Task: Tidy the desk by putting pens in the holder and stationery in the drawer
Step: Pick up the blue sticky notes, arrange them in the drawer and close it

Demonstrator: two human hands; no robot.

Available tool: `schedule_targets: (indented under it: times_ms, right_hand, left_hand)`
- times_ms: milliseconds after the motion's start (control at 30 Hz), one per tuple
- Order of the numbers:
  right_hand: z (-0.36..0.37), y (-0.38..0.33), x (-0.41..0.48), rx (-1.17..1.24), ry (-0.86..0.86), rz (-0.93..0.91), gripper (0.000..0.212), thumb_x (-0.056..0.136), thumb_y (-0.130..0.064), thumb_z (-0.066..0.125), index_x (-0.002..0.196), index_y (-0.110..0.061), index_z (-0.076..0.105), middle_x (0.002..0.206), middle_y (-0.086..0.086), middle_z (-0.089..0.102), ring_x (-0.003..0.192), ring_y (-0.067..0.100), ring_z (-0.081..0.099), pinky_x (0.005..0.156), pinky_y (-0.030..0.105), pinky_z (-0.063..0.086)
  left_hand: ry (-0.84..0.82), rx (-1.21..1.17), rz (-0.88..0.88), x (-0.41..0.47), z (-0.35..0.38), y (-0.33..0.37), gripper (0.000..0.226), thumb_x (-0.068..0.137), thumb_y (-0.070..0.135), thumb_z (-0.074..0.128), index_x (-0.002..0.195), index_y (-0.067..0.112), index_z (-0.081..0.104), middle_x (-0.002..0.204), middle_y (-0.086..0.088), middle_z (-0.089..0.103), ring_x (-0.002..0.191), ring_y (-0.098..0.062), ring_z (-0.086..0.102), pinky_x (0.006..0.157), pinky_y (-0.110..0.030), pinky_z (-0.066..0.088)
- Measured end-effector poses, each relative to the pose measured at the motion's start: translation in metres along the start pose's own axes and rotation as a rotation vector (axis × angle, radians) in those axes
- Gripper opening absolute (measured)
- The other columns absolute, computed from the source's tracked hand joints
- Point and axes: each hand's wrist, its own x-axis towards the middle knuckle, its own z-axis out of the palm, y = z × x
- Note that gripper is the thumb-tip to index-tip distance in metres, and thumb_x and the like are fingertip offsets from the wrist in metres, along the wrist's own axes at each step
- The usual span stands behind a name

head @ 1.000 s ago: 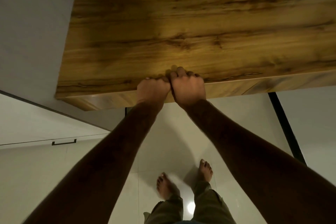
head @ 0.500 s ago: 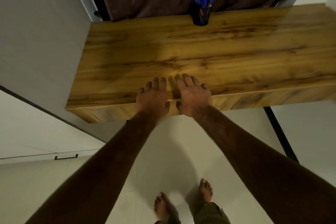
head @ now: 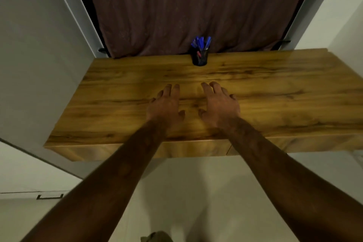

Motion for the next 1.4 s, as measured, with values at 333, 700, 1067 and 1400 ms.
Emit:
schedule_targets:
  times_ms: [333, 700, 1067, 1400]
  right_hand:
    - [-0.014, 0.054, 0.081, 0.007, 0.027, 0.042, 0.084, 0.081, -0.051, 0.067, 0.151, -0.028, 0.027, 0.148, 0.002, 0.037, 0.134, 0.029, 0.044, 0.104, 0.053, 0.039]
    - [0.004, 0.079, 0.244, 0.029, -0.031, 0.157, 0.085, 0.08, -0.045, 0.07, 0.15, -0.025, 0.027, 0.146, 0.003, 0.037, 0.133, 0.03, 0.042, 0.105, 0.053, 0.039]
    - [0.06, 0.111, 0.334, 0.248, -0.211, 0.314, 0.093, 0.078, -0.039, 0.074, 0.152, -0.02, 0.021, 0.147, 0.004, 0.04, 0.132, 0.031, 0.047, 0.105, 0.053, 0.044]
    - [0.109, 0.115, 0.384, 0.797, -0.209, 0.245, 0.064, 0.065, -0.033, 0.083, 0.121, -0.039, 0.053, 0.114, -0.008, 0.067, 0.11, 0.018, 0.066, 0.095, 0.043, 0.055]
  left_hand:
    - [-0.007, -0.088, 0.005, 0.093, 0.006, 0.039, 0.085, 0.085, 0.047, 0.065, 0.15, 0.018, 0.02, 0.154, -0.007, 0.03, 0.137, -0.031, 0.039, 0.101, -0.047, 0.044]
    - [-0.15, -0.298, -0.041, 0.27, 0.054, 0.01, 0.086, 0.083, 0.045, 0.068, 0.149, 0.015, 0.023, 0.153, -0.011, 0.033, 0.13, -0.038, 0.047, 0.096, -0.052, 0.048]
    - [-0.259, -0.849, -0.27, 0.367, 0.117, -0.008, 0.107, 0.071, 0.03, 0.088, 0.155, 0.017, 0.021, 0.153, -0.007, 0.038, 0.134, -0.027, 0.046, 0.106, -0.037, 0.043]
    - [-0.224, -1.128, -0.158, 0.404, 0.132, 0.005, 0.071, 0.069, -0.009, 0.081, 0.131, 0.007, 0.05, 0.113, 0.002, 0.063, 0.11, -0.018, 0.063, 0.095, -0.032, 0.052]
